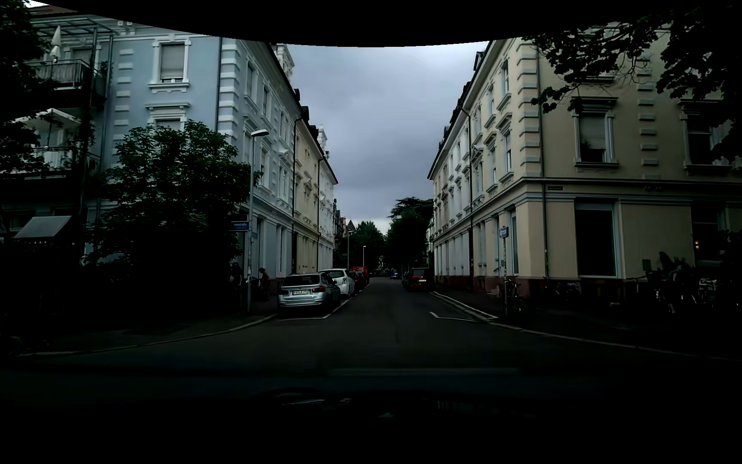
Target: Follow the waypoints while adhering to traffic rules and regulations
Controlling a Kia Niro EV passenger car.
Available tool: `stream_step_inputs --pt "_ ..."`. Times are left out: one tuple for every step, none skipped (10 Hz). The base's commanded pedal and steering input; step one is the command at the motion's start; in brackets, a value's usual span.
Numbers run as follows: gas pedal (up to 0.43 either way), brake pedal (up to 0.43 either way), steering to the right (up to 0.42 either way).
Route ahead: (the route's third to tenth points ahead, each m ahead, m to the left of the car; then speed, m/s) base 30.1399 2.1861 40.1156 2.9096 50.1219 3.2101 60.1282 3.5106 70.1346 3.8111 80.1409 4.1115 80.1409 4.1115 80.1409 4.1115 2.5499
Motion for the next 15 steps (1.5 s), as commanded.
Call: stream_step_inputs --pt "0.24 0.0 0.001" --pt "0.24 0.0 0.001" --pt "0.24 0.0 0.001" --pt "0.24 0.0 0.002" --pt "0.24 0.0 0.003" --pt "0.24 0.0 0.003" --pt "0.228 0.0 0.003" --pt "0.228 0.0 0.003" --pt "0.228 0.0 0.006" --pt "0.228 0.0 0.008" --pt "0.228 0.0 0.009" --pt "0.22 0.0 0.008" --pt "0.177 0.0 0.007" --pt "0.157 0.0 0.007" --pt "0.157 0.0 0.006"
